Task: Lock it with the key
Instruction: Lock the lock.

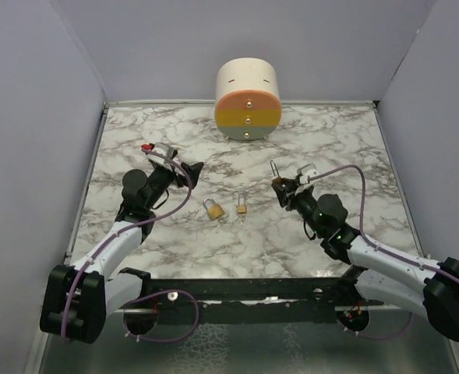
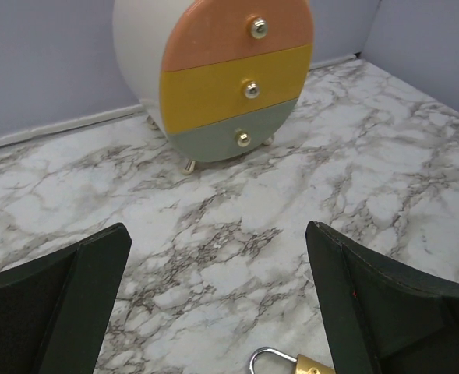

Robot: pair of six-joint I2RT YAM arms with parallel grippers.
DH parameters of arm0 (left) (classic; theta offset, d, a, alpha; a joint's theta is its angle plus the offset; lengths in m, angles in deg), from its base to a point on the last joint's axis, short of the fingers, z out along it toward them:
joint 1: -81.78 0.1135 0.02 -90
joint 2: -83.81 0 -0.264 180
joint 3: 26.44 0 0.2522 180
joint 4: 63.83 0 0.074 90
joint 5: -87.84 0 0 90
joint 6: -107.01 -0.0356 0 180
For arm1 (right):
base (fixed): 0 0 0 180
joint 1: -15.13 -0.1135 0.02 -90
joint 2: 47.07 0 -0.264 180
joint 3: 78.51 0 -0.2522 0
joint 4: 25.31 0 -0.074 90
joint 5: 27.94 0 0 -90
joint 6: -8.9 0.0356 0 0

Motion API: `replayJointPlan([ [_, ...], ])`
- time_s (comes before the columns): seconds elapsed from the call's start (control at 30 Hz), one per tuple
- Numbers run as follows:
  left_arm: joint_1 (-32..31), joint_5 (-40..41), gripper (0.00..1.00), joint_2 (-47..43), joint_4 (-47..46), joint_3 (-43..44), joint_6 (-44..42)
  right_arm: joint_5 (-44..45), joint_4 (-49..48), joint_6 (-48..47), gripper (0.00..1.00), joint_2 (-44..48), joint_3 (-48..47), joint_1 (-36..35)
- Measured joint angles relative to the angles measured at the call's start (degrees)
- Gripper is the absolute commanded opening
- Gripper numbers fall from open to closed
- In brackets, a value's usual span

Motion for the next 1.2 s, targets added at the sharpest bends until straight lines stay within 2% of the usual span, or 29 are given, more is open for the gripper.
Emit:
replayJointPlan([
  [0.33,-4.0,-12.1,0.99,8.8,1.1,8.7,6.0,-8.9,-6.9,-3.3,0.01,13.6,6.6,0.0],
  [0.63,-11.7,-17.7,0.99,10.0,1.9,13.2,5.9,-13.2,-6.8,-2.7,0.01,17.4,9.2,0.0],
  [0.8,-12.0,-20.1,0.92,10.0,1.8,15.0,6.0,-14.5,-6.9,-1.7,0.01,18.2,9.2,0.0],
  [0.83,-12.0,-20.6,0.89,10.1,1.8,15.3,6.1,-14.6,-6.9,-1.6,0.01,18.3,9.2,0.0],
  [1.0,-12.0,-23.6,0.52,11.6,1.8,16.5,7.4,-15.4,-6.9,-0.9,0.01,18.8,9.2,0.0],
  [1.17,-12.0,-28.5,0.36,14.8,1.3,18.9,9.0,-17.2,-6.9,-0.4,0.01,19.2,9.2,0.0],
  [1.2,-12.0,-30.0,0.36,15.6,1.0,19.3,9.2,-17.7,-6.9,-0.3,0.01,19.3,9.2,0.0],
])
